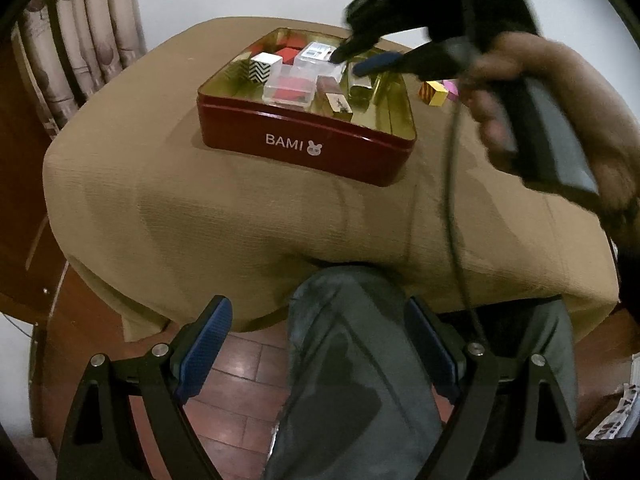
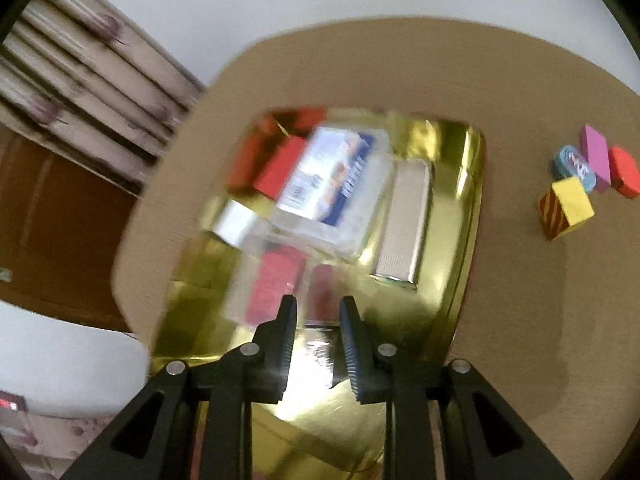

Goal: Organize rigid objects
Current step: 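Carry the lipstick into the gold tin and open the right gripper, then grasp the yellow cube with the left gripper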

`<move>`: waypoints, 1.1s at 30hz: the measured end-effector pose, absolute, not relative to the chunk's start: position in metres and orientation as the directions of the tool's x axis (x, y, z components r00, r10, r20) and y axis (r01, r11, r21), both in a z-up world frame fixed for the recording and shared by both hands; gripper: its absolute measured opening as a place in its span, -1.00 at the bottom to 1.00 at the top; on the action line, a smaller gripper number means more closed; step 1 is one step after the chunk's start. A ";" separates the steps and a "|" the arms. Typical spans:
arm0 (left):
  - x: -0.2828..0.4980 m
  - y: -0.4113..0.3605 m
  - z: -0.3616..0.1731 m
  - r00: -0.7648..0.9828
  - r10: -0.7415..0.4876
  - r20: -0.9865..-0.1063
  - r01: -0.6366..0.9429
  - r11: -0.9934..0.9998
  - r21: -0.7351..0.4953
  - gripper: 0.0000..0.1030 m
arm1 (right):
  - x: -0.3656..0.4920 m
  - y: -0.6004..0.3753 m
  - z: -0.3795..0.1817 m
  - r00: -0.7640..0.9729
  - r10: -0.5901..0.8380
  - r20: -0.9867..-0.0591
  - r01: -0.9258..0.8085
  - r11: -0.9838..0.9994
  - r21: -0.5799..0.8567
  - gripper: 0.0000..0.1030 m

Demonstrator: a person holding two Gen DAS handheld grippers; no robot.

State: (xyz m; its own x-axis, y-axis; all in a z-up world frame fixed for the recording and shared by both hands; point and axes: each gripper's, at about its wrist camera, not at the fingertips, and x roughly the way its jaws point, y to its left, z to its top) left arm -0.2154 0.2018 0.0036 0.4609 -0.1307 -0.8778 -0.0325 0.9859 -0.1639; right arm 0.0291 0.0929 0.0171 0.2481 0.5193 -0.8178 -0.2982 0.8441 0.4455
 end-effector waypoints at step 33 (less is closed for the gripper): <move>0.007 0.015 0.051 0.475 -0.169 -0.864 0.126 0.984 -0.124 0.67 | 0.015 -0.286 -0.027 0.683 0.088 -0.725 0.033 0.988 0.151 0.14</move>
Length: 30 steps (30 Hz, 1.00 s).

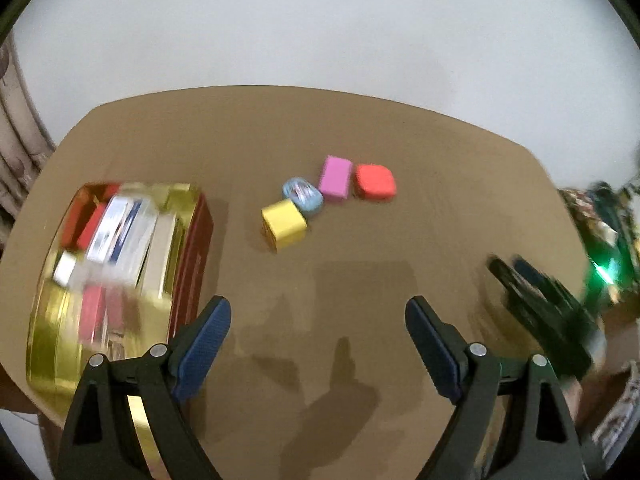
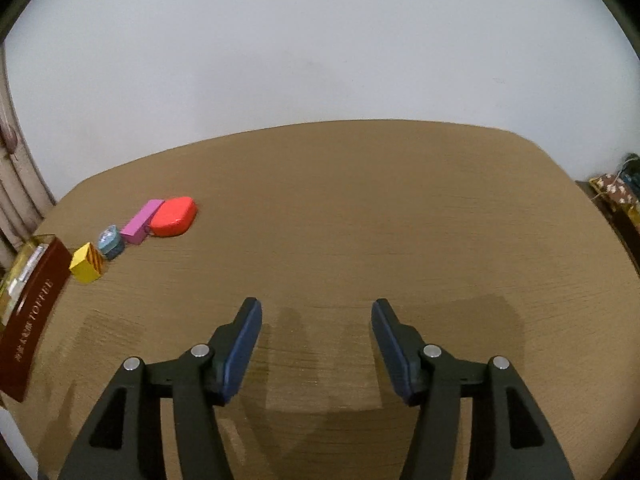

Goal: Organize rigid objects
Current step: 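Grasp the yellow cube with the left gripper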

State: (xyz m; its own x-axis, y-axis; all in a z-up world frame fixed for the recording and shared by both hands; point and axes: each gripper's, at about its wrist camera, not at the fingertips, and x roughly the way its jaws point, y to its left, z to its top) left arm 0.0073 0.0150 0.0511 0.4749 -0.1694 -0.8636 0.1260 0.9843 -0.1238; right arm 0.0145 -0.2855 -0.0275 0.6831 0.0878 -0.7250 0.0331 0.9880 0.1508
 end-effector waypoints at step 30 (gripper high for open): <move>0.103 0.037 -0.028 0.311 -0.056 -0.949 -0.025 0.997 -0.067 -0.48 | -0.028 -0.323 0.001 0.746 0.192 -0.638 0.011 0.954 0.299 0.15</move>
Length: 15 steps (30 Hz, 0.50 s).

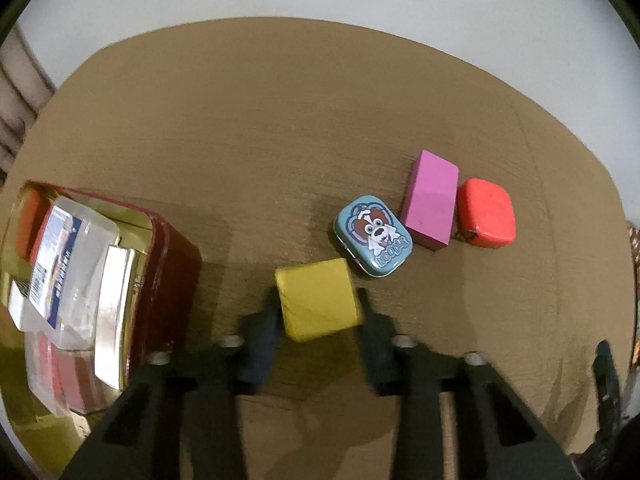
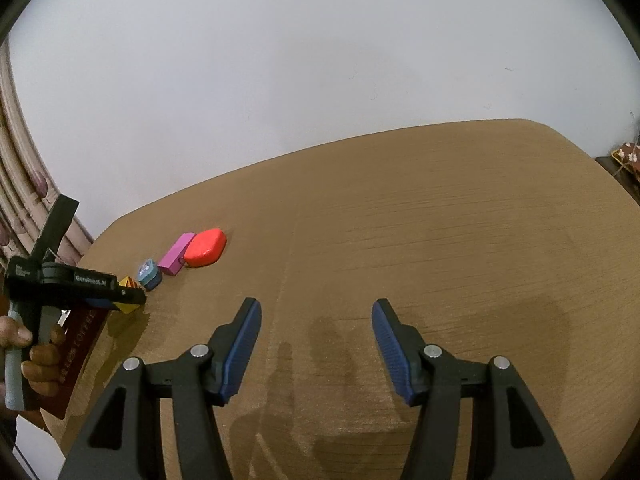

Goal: Organize rigid objects
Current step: 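Grasp the yellow cube with the left gripper, then lower the yellow cube into the gold tin and open the left gripper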

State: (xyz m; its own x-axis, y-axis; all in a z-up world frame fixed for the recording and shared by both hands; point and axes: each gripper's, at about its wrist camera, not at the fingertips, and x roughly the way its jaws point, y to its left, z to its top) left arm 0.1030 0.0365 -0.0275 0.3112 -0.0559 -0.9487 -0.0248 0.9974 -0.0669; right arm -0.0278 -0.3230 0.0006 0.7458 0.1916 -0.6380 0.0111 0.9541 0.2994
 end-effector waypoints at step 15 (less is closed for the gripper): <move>-0.033 0.094 0.072 0.423 -0.115 -0.899 0.064 0.993 -0.097 -0.48 | -0.016 -0.318 -0.007 0.718 0.171 -0.675 0.037 0.959 0.282 0.15</move>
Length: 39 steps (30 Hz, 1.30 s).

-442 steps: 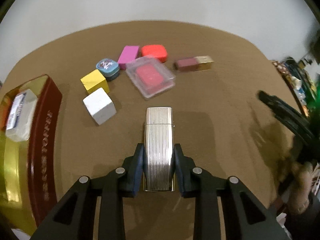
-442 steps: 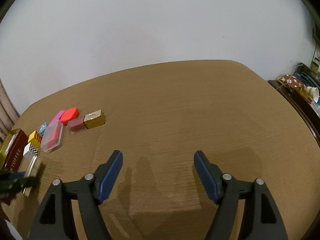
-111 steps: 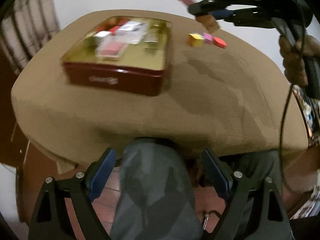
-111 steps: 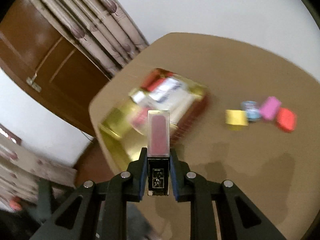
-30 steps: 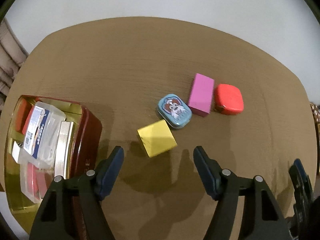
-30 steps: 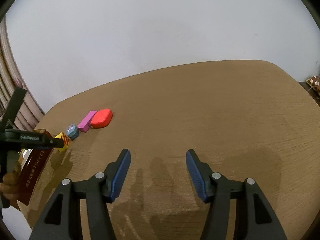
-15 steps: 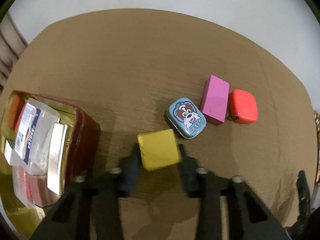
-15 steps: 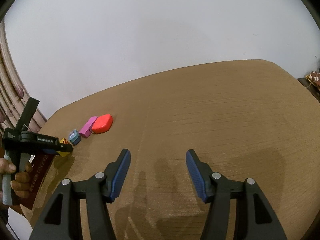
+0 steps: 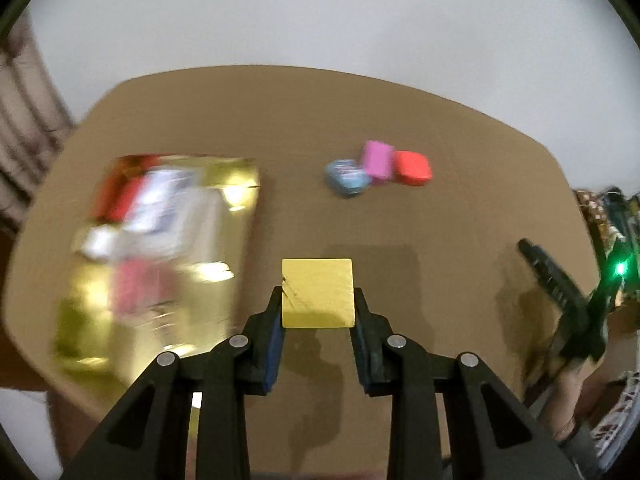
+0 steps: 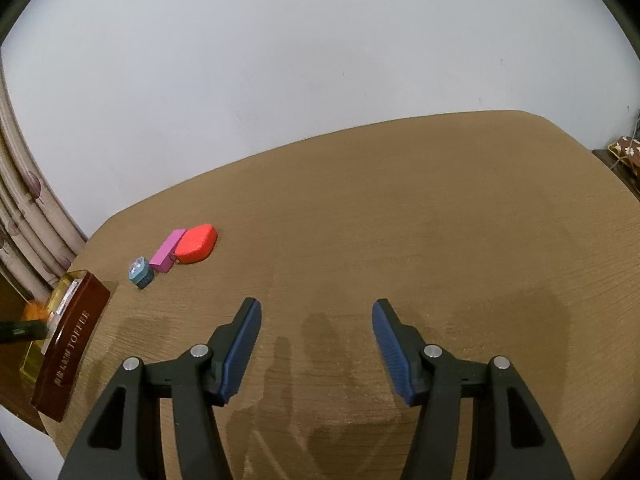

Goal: Organize rigid objects
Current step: 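Lower the yellow cube into the gold tin and open the left gripper, then grasp the blue dog-print tin with the right gripper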

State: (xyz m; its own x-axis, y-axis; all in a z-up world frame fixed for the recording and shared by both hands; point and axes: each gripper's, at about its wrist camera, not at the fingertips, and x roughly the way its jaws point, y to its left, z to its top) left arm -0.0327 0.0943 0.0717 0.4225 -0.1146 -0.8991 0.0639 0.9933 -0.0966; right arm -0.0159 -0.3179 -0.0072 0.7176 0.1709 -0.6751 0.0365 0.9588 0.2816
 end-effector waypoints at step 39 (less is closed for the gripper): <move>-0.112 0.158 0.083 0.589 0.079 -0.804 0.014 0.994 0.107 0.30 | 0.004 -0.301 -0.026 0.658 0.120 -0.743 0.065 0.974 0.215 0.16</move>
State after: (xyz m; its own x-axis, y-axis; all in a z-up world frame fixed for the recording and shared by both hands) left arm -0.1124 0.1578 0.0829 0.5891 0.0787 -0.8043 0.0140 0.9941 0.1075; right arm 0.0037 -0.3012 -0.0257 0.6581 0.1205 -0.7432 0.0646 0.9744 0.2152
